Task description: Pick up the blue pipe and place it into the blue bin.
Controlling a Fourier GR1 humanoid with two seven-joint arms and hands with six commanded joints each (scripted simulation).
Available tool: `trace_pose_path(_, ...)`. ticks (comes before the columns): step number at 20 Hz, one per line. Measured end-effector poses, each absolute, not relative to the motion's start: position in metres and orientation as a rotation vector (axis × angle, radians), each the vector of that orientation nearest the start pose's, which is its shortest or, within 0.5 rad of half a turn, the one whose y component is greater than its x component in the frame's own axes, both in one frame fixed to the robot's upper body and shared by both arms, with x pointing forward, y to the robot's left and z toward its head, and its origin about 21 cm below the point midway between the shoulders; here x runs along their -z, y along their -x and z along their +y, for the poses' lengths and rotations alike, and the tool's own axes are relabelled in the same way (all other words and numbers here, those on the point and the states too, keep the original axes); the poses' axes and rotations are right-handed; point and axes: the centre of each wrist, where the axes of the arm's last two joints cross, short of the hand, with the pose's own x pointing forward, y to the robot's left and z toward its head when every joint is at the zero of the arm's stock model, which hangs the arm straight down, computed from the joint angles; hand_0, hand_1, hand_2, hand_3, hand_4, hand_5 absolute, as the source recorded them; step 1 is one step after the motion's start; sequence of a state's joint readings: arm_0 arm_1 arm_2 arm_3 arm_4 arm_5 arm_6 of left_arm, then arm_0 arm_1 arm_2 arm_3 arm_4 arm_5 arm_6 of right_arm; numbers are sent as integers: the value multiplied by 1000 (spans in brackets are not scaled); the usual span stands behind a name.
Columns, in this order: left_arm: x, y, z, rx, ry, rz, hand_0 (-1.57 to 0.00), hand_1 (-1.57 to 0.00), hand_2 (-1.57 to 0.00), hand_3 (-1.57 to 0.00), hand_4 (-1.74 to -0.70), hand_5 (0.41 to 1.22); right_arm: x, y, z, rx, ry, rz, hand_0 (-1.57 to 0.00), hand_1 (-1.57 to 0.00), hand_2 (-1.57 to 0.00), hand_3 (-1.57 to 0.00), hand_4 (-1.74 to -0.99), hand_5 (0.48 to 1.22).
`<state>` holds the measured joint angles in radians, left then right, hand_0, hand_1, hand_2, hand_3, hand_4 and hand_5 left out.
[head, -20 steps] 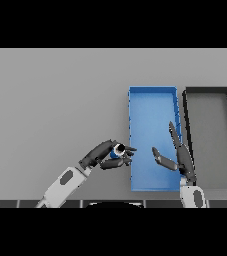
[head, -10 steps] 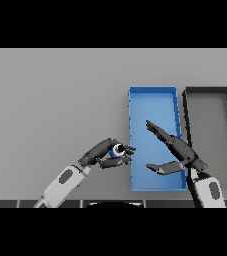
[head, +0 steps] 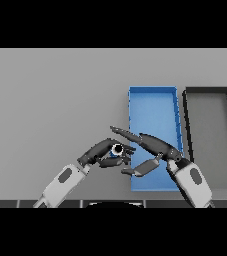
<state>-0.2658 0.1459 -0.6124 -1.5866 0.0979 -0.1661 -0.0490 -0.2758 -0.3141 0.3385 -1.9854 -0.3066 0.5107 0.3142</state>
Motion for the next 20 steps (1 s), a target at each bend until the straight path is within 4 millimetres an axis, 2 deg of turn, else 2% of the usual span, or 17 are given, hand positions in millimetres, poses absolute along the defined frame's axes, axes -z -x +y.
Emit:
trace_pose_path(2, -41, -250, 98, 803, 635, -1652, -1571, -1571, -1571, -1536, -1741, 1221, -156, -250, -161, -1081, -618, -1644, 1, 1, 1, 1, -1225, 529)
trace_pose_path(4, -43, -248, 92, 821, 624, -1647, -1571, -1571, -1571, -1538, -1741, 1221, -158, -257, -149, -1110, -631, -1637, 1, 1, 1, 1, -1219, 511)
trace_pose_path(5, -45, -249, 96, 824, 617, -1672, -1571, -1571, -1571, -1540, -1740, 1221, -156, -258, -142, -1121, -647, -1628, 1, 1, 1, 1, -1218, 508)
trace_pose_path(7, -44, -249, 99, 826, 613, -1659, -1571, -1571, -1571, -1484, -1736, 1221, -160, -264, -134, -1143, -671, -1627, -53, -84, -102, -46, -1245, 506)
trace_pose_path(8, -44, -248, 98, 818, 642, -1642, -1394, -1326, -1320, -1288, -1737, 1221, -163, -268, -126, -1158, -678, -1615, -181, -225, -237, -161, -1294, 509)
trace_pose_path(9, -44, -248, 99, 860, 600, -1661, -1182, -1078, -1063, -1030, -1682, 1221, -165, -270, -120, -1169, -694, -1612, -345, -375, -379, -296, -1335, 507)
trace_pose_path(10, -43, -249, 106, 944, 521, -1597, -991, -878, -850, -824, -1552, 1221, -167, -271, -120, -1192, -697, -1608, -527, -534, -531, -440, -1362, 508)
trace_pose_path(11, -48, -250, 104, 1000, 491, -1554, -818, -706, -680, -659, -1480, 1221, -169, -274, -116, -1211, -691, -1596, -718, -699, -739, -635, -1430, 522)
trace_pose_path(12, -50, -250, 104, 1002, 459, -1528, -776, -706, -686, -583, -1533, 1221, -169, -274, -114, -1221, -713, -1607, -888, -873, -905, -768, -1486, 550)
trace_pose_path(13, -46, -250, 102, 976, 454, -1538, -935, -879, -863, -781, -1574, 1221, -166, -274, -110, -1225, -757, -1597, -1025, -1013, -1038, -868, -1530, 606)
trace_pose_path(14, -47, -251, 101, 960, 448, -1563, -1063, -1017, -969, -939, -1607, 1221, -165, -273, -108, -1214, -817, -1597, -1134, -1124, -1145, -957, -1562, 666)
trace_pose_path(15, -46, -250, 101, 931, 470, -1569, -1164, -1128, -1051, -1065, -1634, 1221, -166, -274, -106, -1213, -841, -1577, -1221, -1214, -1230, -1080, -1526, 728)
trace_pose_path(17, -45, -248, 102, 881, 518, -1554, -1311, -1287, -1186, -1247, -1673, 1221, -160, -273, -101, -1155, -913, -1591, -1347, -1342, -1353, -1257, -1469, 905)
trace_pose_path(20, -46, -245, 98, 824, 557, -1575, -1438, -1426, -1348, -1405, -1706, 1221, -163, -274, -106, -1172, -914, -1681, -1456, -1454, -1459, -1410, -1447, 1059)
